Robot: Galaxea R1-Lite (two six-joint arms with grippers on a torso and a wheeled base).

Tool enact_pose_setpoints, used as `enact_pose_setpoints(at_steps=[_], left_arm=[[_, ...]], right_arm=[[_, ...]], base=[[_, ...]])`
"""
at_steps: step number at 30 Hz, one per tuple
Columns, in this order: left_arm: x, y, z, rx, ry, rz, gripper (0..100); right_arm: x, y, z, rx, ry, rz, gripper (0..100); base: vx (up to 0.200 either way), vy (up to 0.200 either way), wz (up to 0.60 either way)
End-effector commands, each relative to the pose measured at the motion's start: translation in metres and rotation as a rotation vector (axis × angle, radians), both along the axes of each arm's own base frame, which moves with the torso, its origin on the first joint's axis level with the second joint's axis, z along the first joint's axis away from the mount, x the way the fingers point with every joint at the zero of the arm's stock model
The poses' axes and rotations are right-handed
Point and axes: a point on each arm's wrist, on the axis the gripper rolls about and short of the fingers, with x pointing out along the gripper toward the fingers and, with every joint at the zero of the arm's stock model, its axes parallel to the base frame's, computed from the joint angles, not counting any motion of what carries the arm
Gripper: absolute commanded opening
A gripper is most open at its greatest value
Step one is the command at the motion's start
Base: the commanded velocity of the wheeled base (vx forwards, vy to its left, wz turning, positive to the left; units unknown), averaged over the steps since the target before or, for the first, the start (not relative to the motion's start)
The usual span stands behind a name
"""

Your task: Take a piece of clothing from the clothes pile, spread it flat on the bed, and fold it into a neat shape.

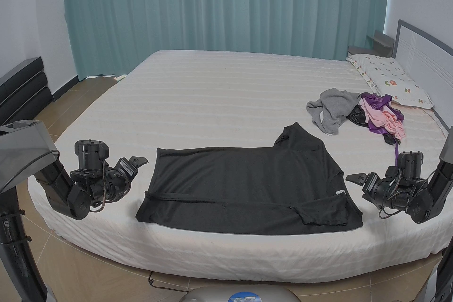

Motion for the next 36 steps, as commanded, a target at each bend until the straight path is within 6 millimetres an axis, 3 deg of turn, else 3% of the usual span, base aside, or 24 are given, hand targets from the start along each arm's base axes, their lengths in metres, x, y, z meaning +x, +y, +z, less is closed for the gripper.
enact_pose_setpoints(at_steps=[1, 7, 20, 36], left_arm=[[-0.002, 0.003, 0.004, -0.004, -0.006, 0.003, 100], [-0.001, 0.002, 0.002, -0.005, -0.001, -0.002, 100], [-0.001, -0.001, 0.0, -0.004, 0.005, -0.008, 100], [0.001, -0.008, -0.026, 0.011, 0.075, -0.025, 100]], right_arm=[[-0.002, 0.0, -0.001, 0.002, 0.007, -0.001, 100], [-0.002, 0.0, -0.003, 0.006, 0.015, -0.004, 100], [-0.004, 0.001, -0.005, 0.004, 0.026, -0.001, 100], [-0.004, 0.003, -0.011, -0.001, 0.049, 0.007, 100]], base=[[0.2, 0.0, 0.0], [0.2, 0.0, 0.0], [0.0, 0.0, 0.0], [0.0, 0.0, 0.0]])
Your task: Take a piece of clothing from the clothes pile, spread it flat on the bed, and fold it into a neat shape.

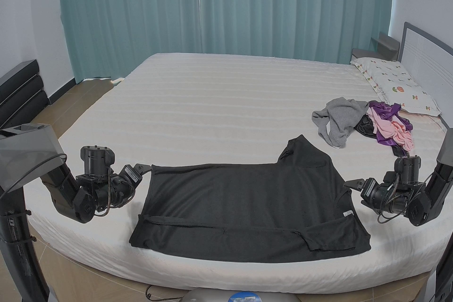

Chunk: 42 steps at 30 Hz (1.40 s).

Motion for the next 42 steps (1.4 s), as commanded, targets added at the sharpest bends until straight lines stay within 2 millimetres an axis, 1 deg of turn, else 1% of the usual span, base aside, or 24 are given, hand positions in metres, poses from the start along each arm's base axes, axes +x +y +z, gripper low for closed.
enact_pose_setpoints(at_steps=[1, 12, 22, 26, 34, 36, 38, 41, 42], left_arm=[[0.001, -0.004, -0.011, 0.006, 0.029, -0.007, 100], [0.001, -0.005, -0.012, 0.008, 0.026, -0.005, 100], [0.003, -0.005, -0.01, 0.018, 0.01, 0.023, 100], [0.003, -0.005, -0.01, 0.019, 0.012, 0.024, 100], [0.003, -0.014, -0.01, 0.018, 0.009, 0.0, 100], [0.006, -0.017, -0.008, 0.018, -0.002, -0.008, 100], [0.014, -0.02, -0.007, 0.015, -0.017, -0.013, 100], [0.022, -0.021, -0.01, 0.017, -0.027, -0.014, 100], [0.029, -0.022, -0.015, 0.02, -0.021, -0.015, 100]], right_arm=[[0.0, 0.001, -0.001, -0.001, 0.006, 0.004, 100], [-0.002, 0.001, -0.004, -0.003, 0.018, 0.007, 100], [-0.001, 0.001, -0.004, 0.0, 0.016, 0.006, 100], [-0.001, 0.001, -0.004, -0.001, 0.015, 0.007, 100], [0.0, 0.001, -0.002, 0.0, 0.008, 0.004, 100], [0.0, 0.001, -0.002, 0.0, 0.005, 0.004, 100], [0.001, 0.001, -0.002, 0.0, 0.004, 0.004, 100], [0.001, 0.001, -0.001, 0.0, 0.002, 0.004, 100], [0.001, 0.001, -0.001, 0.0, 0.002, 0.004, 100]], base=[[0.0, 0.0, 0.0], [0.0, 0.0, 0.0], [0.0, 0.0, 0.0], [0.15, 0.0, 0.0], [0.0, 0.0, 0.0], [0.0, 0.0, 0.0], [0.0, 0.0, 0.0], [0.0, 0.0, 0.0], [0.0, 0.0, 0.0]])
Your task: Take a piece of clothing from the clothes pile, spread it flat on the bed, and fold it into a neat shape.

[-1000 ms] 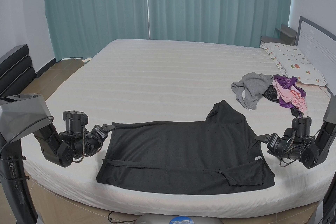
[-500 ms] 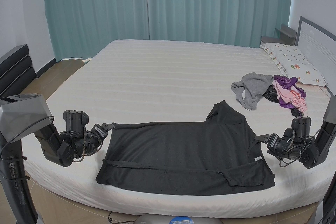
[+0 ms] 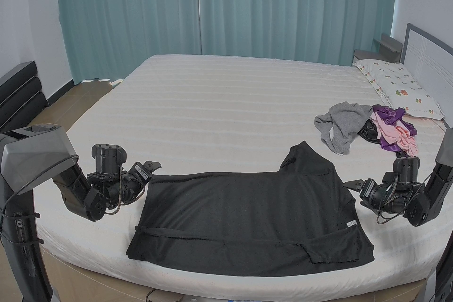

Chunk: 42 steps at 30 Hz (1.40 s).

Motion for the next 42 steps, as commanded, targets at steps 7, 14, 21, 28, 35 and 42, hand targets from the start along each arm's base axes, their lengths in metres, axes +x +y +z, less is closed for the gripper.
enact_pose_setpoints(at_steps=[7, 14, 21, 28, 35, 42], left_arm=[[0.052, 0.003, -0.023, 0.079, 0.01, -0.02, 100], [0.076, 0.009, -0.027, 0.148, -0.016, -0.044, 100], [0.081, 0.008, -0.04, 0.153, -0.005, -0.05, 100], [0.08, 0.005, -0.043, 0.152, 0.003, -0.053, 100], [0.081, 0.001, -0.051, 0.161, 0.014, -0.055, 0], [0.087, 0.007, -0.051, 0.184, 0.002, 0.006, 0]], right_arm=[[0.001, 0.0, 0.0, 0.0, 0.0, 0.002, 100], [0.001, 0.001, -0.001, 0.001, 0.005, 0.004, 100], [0.001, 0.003, -0.004, 0.0, 0.014, 0.011, 100], [0.001, 0.003, -0.006, -0.001, 0.02, 0.013, 100], [0.001, 0.003, -0.008, -0.001, 0.025, 0.013, 100], [0.003, 0.004, -0.012, -0.006, 0.034, 0.017, 100]], base=[[0.0, 0.0, 0.0], [0.0, 0.0, 0.0], [0.0, 0.0, 0.0], [0.0, 0.0, 0.0], [0.0, 0.0, 0.0], [0.0, 0.0, 0.0]])
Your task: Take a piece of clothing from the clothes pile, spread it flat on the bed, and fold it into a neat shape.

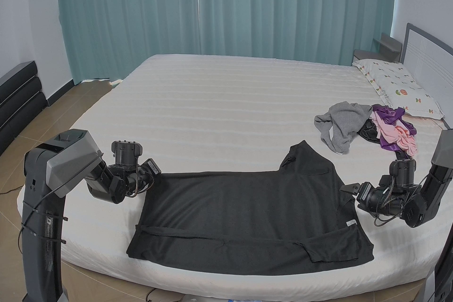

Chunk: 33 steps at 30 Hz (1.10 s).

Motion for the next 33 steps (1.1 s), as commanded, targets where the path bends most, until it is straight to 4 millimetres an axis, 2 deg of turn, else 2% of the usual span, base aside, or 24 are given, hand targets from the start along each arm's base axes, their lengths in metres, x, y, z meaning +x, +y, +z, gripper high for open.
enact_pose_setpoints(at_steps=[1, 11, 17, 22, 23, 24, 28, 33], left_arm=[[0.005, 0.006, -0.002, 0.011, -0.011, 0.036, 0], [0.008, 0.008, 0.002, 0.019, -0.04, 0.068, 0], [0.009, 0.012, 0.005, -0.015, -0.041, 0.097, 0], [0.009, 0.012, 0.004, -0.029, -0.033, 0.103, 0], [0.009, 0.012, 0.004, -0.029, -0.033, 0.103, 0], [0.009, 0.012, 0.004, -0.029, -0.033, 0.103, 0], [0.009, 0.012, 0.002, -0.032, -0.028, 0.1, 0], [0.008, 0.011, 0.001, -0.032, -0.022, 0.095, 0]], right_arm=[[0.0, 0.002, -0.003, -0.001, 0.009, 0.004, 100], [0.001, 0.008, -0.003, -0.005, 0.008, 0.022, 100], [0.009, 0.018, 0.006, -0.036, -0.029, 0.028, 100], [0.045, 0.03, 0.02, -0.068, -0.066, 0.038, 100], [0.046, 0.03, 0.02, -0.068, -0.067, 0.038, 100], [0.062, 0.033, 0.02, -0.069, -0.059, 0.045, 100], [0.097, 0.037, 0.005, -0.078, -0.03, 0.051, 100], [0.126, 0.036, -0.007, -0.124, -0.024, 0.08, 100]], base=[[0.0, 0.0, 0.0], [0.0, 0.0, 0.0], [0.0, 0.0, 0.0], [0.0, 0.0, 0.0], [0.0, 0.0, 0.0], [0.0, 0.0, 0.0], [0.0, 0.0, 0.0], [0.0, 0.0, 0.0]])
